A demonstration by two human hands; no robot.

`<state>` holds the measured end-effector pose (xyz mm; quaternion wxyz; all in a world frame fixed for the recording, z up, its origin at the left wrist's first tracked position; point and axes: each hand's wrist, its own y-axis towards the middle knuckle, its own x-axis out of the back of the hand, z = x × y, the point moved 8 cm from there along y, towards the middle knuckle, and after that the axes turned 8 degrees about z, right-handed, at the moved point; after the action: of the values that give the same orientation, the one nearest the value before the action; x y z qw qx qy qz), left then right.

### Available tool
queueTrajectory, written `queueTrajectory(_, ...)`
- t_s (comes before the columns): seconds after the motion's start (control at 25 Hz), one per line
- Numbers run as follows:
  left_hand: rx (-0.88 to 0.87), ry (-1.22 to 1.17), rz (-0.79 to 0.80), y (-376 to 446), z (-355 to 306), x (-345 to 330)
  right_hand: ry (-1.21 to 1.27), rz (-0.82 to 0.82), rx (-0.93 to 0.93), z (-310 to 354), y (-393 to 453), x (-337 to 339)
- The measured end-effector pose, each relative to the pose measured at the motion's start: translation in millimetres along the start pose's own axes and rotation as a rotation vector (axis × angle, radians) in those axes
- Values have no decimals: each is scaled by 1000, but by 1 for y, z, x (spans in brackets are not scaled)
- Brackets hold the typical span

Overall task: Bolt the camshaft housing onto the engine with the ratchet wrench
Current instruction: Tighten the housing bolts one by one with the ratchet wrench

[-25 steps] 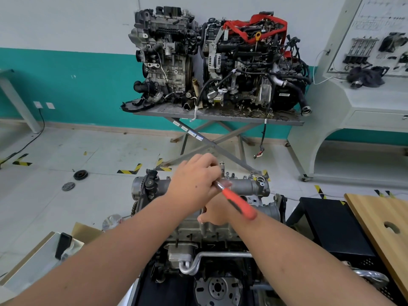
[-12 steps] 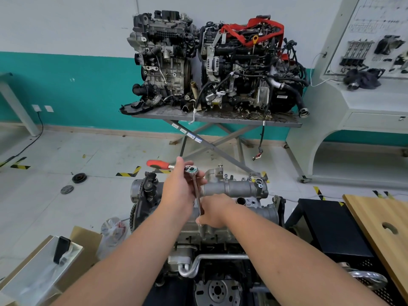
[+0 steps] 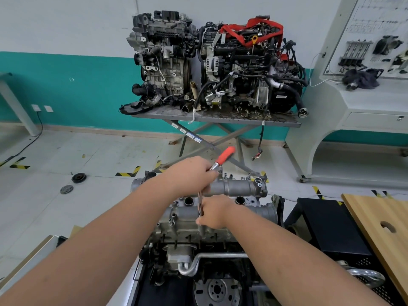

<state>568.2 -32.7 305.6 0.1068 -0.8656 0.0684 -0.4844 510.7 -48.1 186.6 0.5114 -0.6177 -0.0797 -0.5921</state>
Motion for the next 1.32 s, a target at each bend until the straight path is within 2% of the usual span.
queueTrajectory(0.08,-98,398,-118,-1,-12,-1,1,-20,-17,0,2,-1)
queueTrajectory(0.12,-193,499,-218,-6,-18,-4,-3,-30,-25,0,3,-1)
queueTrajectory(0.2,-369,462,-476,-25,-17,-5,0,-51,-36,0,4,-1)
queueTrajectory(0.28,-398,200,-676,-39,3,-2,9,-57,-29,3,5,-1)
queueTrajectory(0.32,-384,-4,-700,-42,15,-6,-16,-60,-15,5,5,-1)
queueTrajectory(0.44,-307,-604,-659,-38,28,-32,-48,-31,-35,4,5,-1)
queueTrajectory(0.56,-100,-1374,-617,-20,42,-47,-15,19,-57,0,5,-2)
queueTrajectory(0.64,-44,-1640,-511,-12,46,-51,-9,21,-56,-1,4,-2)
queueTrajectory(0.72,16,-1707,-432,-10,54,-50,-29,-7,-64,-1,3,0)
queueTrajectory(0.84,146,-1580,-313,-7,64,-43,-71,19,-69,0,6,1)
queueTrajectory(1.04,245,-989,-46,-1,65,-19,-4,47,-57,-3,11,0)
queueTrajectory(1.16,219,-671,-57,0,60,-4,-10,30,-28,-1,10,0)
queueTrajectory(1.32,74,-276,-113,0,41,8,-25,-1,0,-1,10,-1)
